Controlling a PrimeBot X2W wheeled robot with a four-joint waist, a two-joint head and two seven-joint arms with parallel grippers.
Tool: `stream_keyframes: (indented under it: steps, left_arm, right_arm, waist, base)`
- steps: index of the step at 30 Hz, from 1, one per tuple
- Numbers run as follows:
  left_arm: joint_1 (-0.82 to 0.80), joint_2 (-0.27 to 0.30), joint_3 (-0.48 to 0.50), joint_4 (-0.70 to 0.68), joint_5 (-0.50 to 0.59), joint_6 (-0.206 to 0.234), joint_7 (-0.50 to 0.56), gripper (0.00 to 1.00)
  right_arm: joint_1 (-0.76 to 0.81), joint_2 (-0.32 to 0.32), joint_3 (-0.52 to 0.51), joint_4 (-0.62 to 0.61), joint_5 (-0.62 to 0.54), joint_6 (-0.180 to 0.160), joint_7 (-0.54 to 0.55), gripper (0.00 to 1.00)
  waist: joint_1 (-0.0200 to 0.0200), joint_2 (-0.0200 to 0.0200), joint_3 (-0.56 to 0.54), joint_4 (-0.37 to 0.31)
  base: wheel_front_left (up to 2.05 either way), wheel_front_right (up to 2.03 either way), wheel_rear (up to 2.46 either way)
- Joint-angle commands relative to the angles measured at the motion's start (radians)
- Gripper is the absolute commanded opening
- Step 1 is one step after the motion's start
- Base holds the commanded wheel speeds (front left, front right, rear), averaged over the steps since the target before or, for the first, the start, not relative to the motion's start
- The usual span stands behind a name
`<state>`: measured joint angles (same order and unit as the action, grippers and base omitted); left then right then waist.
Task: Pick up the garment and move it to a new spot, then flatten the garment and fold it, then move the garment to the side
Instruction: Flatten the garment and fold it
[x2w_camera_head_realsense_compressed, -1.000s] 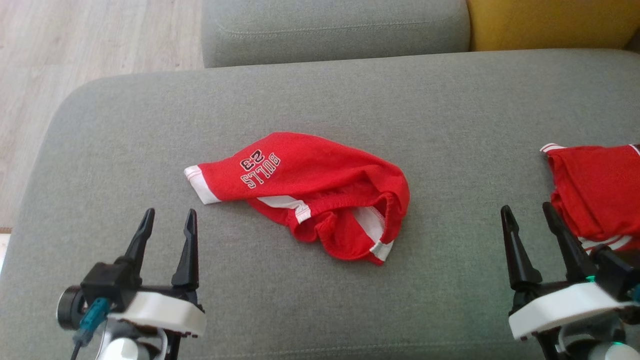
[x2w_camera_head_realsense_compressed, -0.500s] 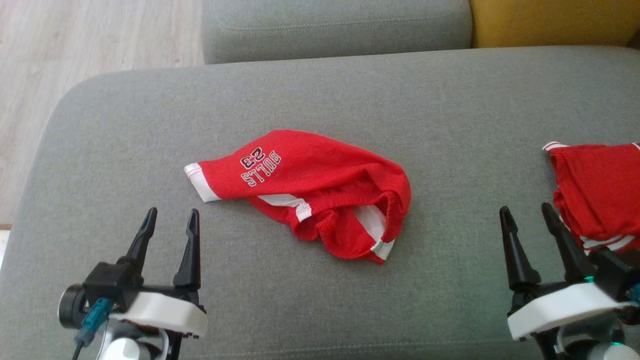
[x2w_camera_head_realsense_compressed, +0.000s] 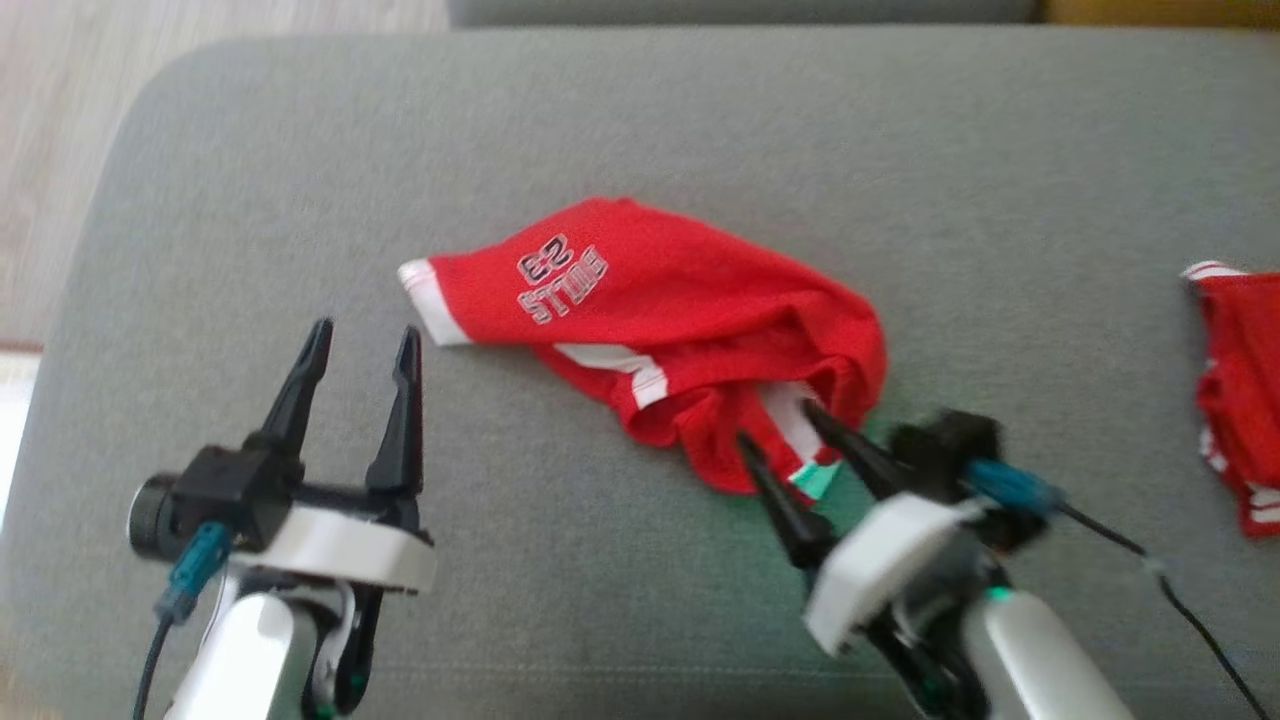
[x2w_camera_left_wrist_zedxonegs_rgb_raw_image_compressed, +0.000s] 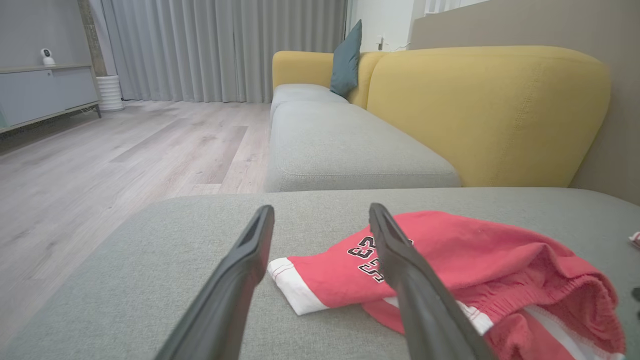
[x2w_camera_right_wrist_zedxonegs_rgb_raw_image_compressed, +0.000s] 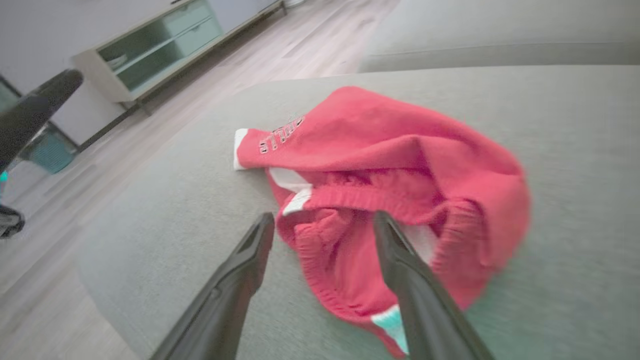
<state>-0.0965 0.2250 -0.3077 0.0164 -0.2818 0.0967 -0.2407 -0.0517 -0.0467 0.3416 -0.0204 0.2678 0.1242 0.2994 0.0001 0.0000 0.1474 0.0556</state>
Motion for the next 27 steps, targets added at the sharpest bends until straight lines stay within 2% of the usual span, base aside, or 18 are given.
stream_keyframes:
  steps: [1,9,17,19,20,25,27]
  left_arm:
    - [-0.065,0.005,0.034,-0.028,0.015,-0.003,-0.012,1.0]
    - [-0.128,-0.024,0.021,-0.002,0.023,-0.022,-0.019,1.0]
    - [-0.167,-0.047,0.029,0.015,0.037,-0.041,-0.021,1.0]
    - [-0.17,-0.052,0.035,0.017,0.042,-0.045,-0.021,1.0]
    - [-0.17,-0.055,0.038,0.019,0.044,-0.048,-0.021,1.0]
    - [-0.156,-0.067,0.058,0.025,0.052,-0.053,-0.021,1.0]
    - [-0.147,-0.069,0.069,0.026,0.056,-0.053,-0.021,1.0]
  right_arm:
    - [-0.098,-0.004,0.07,0.021,0.019,0.007,-0.001,1.0]
    - [-0.303,-0.004,0.158,0.222,0.03,0.007,-0.006,1.0]
    - [-0.452,-0.004,0.216,0.426,-0.012,0.007,0.107,1.0]
    - [-0.471,-0.004,0.235,0.455,-0.006,0.007,0.133,0.38]
    - [-0.479,-0.004,0.245,0.459,-0.002,0.007,0.131,0.0]
    - [-0.486,-0.005,0.282,0.406,0.024,0.007,0.084,0.0]
    - [-0.479,-0.024,0.294,0.354,0.032,0.007,0.071,0.0]
  waist:
    - [-0.0001,0.0,0.057,0.041]
    - [-0.0001,0.0,0.128,0.089]
    - [-0.0001,0.0,0.171,0.11]
    - [-0.0001,0.0,0.173,0.111]
    - [-0.0001,0.0,0.172,0.112]
    - [-0.0001,0.0,0.153,0.1]
    - [-0.0001,0.0,0.142,0.087]
  base:
    - [0.0,0.0,0.0]
    - [0.0,0.0,0.0]
    - [0.0,0.0,0.0]
    - [0.0,0.0,0.0]
    - [0.0,0.0,0.0]
    - [0.0,0.0,0.0]
    - [0.0,0.0,0.0]
